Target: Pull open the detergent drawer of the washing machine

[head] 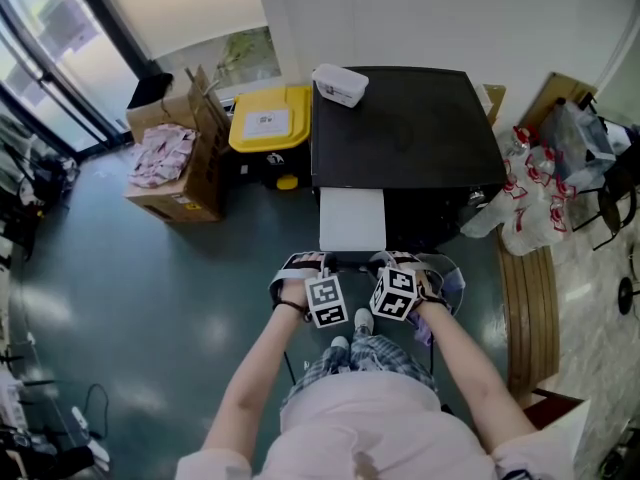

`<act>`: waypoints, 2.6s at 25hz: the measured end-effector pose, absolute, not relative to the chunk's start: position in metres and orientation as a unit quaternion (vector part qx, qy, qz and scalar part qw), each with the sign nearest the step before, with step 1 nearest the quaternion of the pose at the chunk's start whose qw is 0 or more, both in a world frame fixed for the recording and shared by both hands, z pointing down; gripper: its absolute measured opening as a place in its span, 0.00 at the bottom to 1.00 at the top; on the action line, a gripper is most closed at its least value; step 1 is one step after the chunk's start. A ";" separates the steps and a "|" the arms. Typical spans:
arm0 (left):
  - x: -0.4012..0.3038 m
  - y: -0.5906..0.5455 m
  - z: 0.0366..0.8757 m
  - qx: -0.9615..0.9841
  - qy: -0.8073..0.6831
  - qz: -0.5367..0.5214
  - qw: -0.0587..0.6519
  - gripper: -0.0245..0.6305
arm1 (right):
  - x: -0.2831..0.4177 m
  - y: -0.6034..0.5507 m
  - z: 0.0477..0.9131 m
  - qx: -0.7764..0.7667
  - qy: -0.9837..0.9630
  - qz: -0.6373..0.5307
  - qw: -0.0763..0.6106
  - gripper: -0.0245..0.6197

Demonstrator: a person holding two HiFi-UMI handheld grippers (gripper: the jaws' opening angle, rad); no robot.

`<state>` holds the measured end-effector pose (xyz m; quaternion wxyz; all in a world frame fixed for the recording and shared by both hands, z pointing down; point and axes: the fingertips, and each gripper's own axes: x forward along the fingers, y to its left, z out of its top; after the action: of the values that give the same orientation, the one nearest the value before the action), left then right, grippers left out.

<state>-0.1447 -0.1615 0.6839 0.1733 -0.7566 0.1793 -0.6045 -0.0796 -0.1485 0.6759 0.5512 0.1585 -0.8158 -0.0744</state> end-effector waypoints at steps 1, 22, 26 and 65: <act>-0.145 -0.159 0.685 -0.757 0.179 -0.604 0.174 0.15 | -0.080 -0.146 0.676 0.158 -0.816 -0.074 0.551 0.12; -0.149 -0.105 0.685 -0.767 0.164 -0.593 0.182 0.15 | -0.083 -0.094 0.678 0.159 -0.814 -0.074 0.554 0.12; -0.150 -0.100 0.684 -0.768 0.162 -0.591 0.186 0.15 | -0.085 -0.087 0.678 0.157 -0.815 -0.073 0.554 0.12; -0.149 -0.054 0.671 -0.825 0.156 -0.528 0.130 0.48 | -0.100 -0.047 0.667 0.168 -0.861 0.009 0.480 0.53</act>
<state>-0.1485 -0.0538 0.6706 0.1298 -0.8249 0.1559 -0.5277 -0.1000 -0.0473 0.6669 0.4801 0.1682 -0.8609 0.0094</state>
